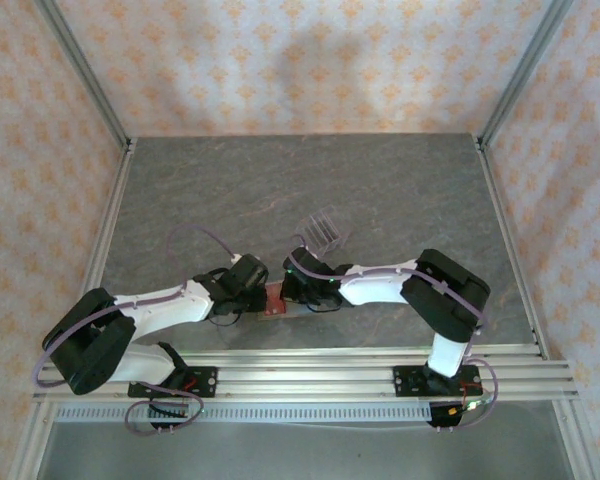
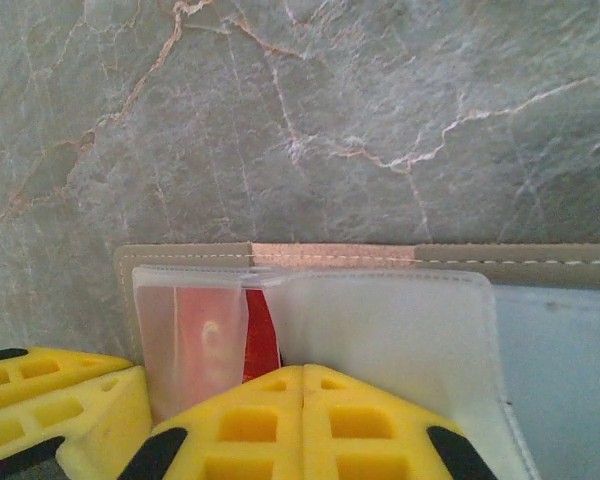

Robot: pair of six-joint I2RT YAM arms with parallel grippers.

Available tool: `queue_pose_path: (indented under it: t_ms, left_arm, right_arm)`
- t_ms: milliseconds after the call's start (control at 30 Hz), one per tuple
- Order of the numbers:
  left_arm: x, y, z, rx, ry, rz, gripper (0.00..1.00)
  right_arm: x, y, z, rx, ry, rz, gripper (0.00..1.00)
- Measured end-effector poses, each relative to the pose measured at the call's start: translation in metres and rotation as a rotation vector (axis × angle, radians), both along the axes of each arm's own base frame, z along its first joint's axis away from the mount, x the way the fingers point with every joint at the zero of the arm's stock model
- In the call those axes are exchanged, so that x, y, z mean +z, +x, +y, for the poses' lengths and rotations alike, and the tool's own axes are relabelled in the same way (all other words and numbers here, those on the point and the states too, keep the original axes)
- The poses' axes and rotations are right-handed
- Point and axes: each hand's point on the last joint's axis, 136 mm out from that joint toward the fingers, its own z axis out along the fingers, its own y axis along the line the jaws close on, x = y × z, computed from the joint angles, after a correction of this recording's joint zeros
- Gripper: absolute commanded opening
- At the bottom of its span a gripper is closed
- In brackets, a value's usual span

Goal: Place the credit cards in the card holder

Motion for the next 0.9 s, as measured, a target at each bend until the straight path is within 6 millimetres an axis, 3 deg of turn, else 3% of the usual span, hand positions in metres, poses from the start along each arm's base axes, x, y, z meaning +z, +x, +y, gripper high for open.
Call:
queue_pose_path:
  t_ms: [167,333,533,667,900]
  left_arm:
    - [0.000,0.000,0.000,0.007,-0.010,-0.007,0.18]
    - [0.000,0.000,0.000,0.011,-0.017,-0.012,0.18]
    - [0.000,-0.001,0.000,0.013,-0.021,-0.014,0.18]
    - [0.000,-0.001,0.001,0.013,-0.021,-0.015,0.18]
    - [0.000,-0.001,0.000,0.013,-0.021,-0.015,0.18]
  right_arm:
    - [0.004,0.000,-0.004,0.005,-0.030,-0.013,0.12]
    - [0.027,0.000,-0.018,0.031,-0.123,-0.061,0.19]
    - [0.048,0.015,-0.033,0.058,-0.226,-0.118,0.30]
    - [0.042,0.019,-0.040,0.086,-0.307,-0.127,0.31]
    - [0.012,0.017,-0.050,0.134,-0.420,-0.097,0.31]
